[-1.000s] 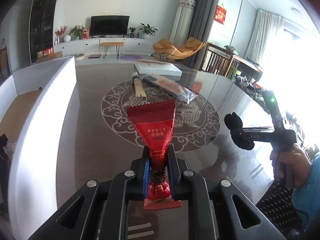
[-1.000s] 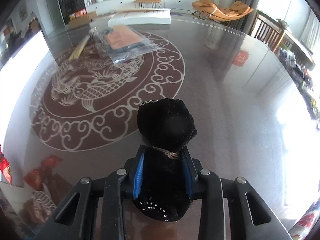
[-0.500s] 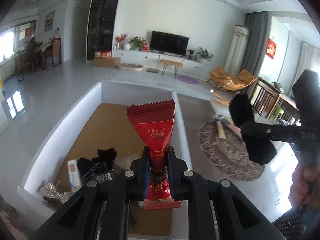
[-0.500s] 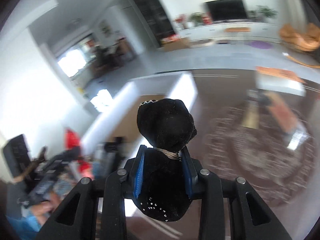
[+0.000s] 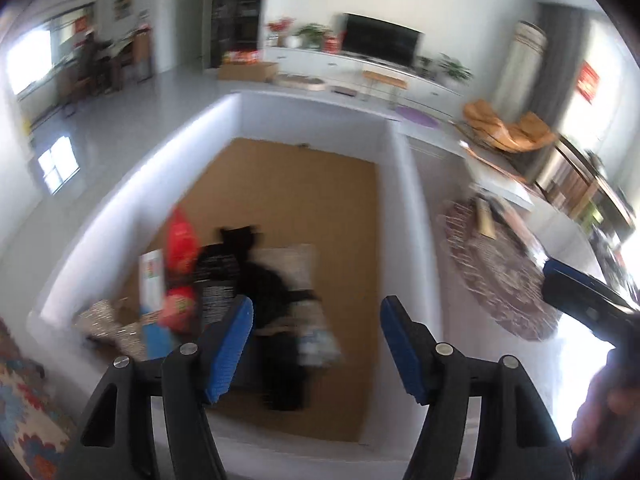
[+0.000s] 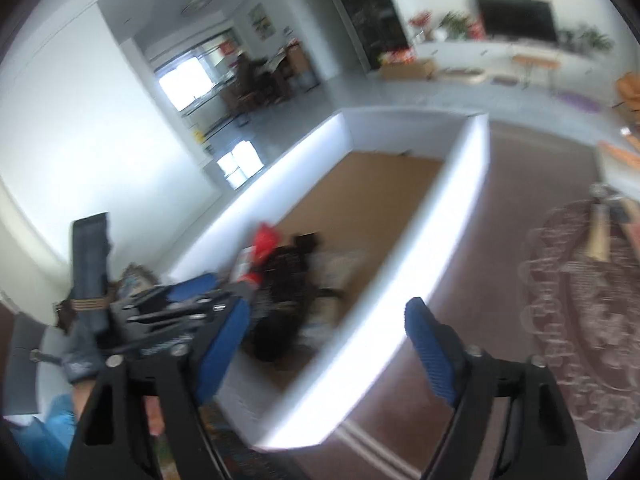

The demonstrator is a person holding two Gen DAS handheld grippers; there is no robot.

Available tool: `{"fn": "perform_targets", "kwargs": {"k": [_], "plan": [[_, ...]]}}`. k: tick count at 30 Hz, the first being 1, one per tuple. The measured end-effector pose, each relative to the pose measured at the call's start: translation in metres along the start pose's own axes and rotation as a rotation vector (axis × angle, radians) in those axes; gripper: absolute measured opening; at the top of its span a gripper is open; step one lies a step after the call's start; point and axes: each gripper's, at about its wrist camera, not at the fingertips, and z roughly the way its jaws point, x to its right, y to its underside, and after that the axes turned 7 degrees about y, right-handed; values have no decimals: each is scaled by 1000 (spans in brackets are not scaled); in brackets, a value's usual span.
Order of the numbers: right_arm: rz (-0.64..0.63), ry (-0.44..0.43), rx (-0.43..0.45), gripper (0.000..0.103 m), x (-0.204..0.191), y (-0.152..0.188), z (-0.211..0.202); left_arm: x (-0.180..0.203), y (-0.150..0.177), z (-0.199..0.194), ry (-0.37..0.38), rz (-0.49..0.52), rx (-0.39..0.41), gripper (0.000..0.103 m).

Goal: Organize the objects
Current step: 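Open both grippers and bring them back over the table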

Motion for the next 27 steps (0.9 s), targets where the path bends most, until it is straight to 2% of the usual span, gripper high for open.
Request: {"fn": "perform_targets", "kwargs": {"k": [1, 2, 4, 5, 7, 9, 12, 16, 23, 27], "plan": [[18, 48, 18, 91, 19, 6, -6, 22, -1, 3, 29, 43, -8, 67], [46, 136, 39, 91, 49, 18, -13, 45, -4, 5, 57, 85, -16, 69], [85, 296, 38, 91, 100, 30, -20, 93, -1, 14, 116, 176, -26, 82], [113, 393, 19, 91, 129, 42, -24, 118, 3, 20, 150, 218, -25, 85], [181, 492, -21, 91, 172, 66, -29, 159, 11, 32, 193, 286, -41, 88], [258, 546, -56, 91, 209, 91, -40, 190, 17, 48, 205, 333, -66, 88], [314, 607, -71, 91, 245, 118, -56, 224, 25, 74, 210, 362, -115, 88], [342, 664, -62, 91, 256, 137, -72, 249, 39, 100, 174, 399, -142, 88], [336, 698, -92, 91, 259, 147, -61, 251, 49, 134, 129, 396, -189, 88], [292, 713, -91, 91, 251, 151, -61, 246, 53, 153, 118, 378, -217, 88]]}}
